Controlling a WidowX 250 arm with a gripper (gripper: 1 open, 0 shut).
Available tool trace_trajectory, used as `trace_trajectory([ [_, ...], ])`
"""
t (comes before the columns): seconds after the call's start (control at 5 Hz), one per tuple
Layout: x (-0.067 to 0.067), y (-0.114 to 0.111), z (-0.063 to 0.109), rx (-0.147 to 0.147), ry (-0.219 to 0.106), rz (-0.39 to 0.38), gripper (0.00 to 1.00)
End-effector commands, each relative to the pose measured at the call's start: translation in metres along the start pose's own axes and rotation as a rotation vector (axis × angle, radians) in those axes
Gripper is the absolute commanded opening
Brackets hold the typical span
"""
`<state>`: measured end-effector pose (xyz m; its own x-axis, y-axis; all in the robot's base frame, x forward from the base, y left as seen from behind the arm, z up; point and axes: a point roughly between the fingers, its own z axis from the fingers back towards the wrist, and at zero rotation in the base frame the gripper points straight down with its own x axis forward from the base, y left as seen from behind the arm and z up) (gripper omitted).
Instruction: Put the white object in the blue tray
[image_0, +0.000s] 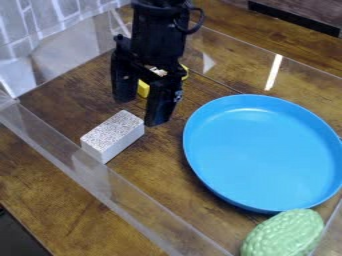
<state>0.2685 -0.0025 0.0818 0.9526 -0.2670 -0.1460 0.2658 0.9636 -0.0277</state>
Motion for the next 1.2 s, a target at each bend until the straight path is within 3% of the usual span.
trace_trajectory([
  [0.0,-0.002,0.009,0.005,0.012,-0.036,-0.023,1.00],
  [0.4,-0.014,0.011,-0.008,0.025,-0.045,-0.095,1.00],
  [1.0,-0.014,0.023,-0.029,0.021,-0.059,-0.077,1.00],
])
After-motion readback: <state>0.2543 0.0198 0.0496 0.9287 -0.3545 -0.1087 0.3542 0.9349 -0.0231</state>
